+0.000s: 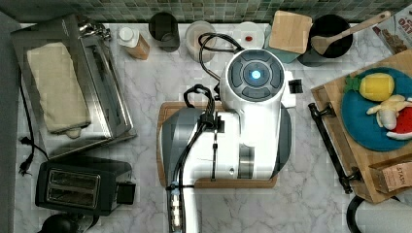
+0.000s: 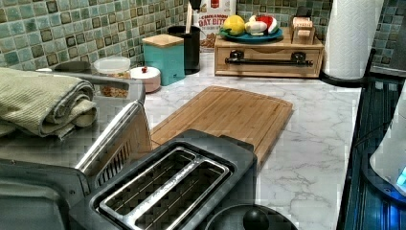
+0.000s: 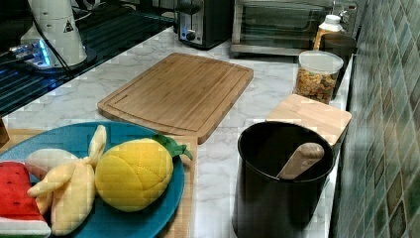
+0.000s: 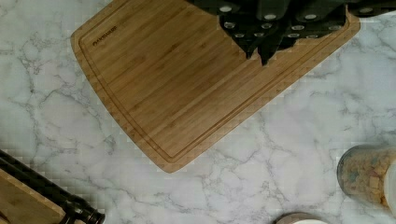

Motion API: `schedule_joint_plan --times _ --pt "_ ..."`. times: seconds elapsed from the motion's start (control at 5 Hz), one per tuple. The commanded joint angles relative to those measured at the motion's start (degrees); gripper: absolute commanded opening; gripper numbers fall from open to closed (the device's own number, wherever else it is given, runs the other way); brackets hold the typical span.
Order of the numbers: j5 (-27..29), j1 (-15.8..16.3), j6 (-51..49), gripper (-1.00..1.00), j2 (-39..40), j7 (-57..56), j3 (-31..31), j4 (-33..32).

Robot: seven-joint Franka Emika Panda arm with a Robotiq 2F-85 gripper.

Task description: Pick up the towel.

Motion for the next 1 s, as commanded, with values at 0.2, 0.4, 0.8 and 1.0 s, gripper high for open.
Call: schedule_joint_plan --times 0.2,0.4,0.8,1.0 --pt "-0.11 -0.06 1.09 -1.0 -0.21 -0.03 -0.06 -0.49" --pt "4.57 -0.65 7.72 -1.0 -0.36 -5.29 -0.75 -1.49" --pt "5.25 2.23 14.81 -1.0 3.16 -5.82 1.93 4.8" --pt "4.12 3.77 15.67 -1.0 4.43 -5.13 4.23 7.89"
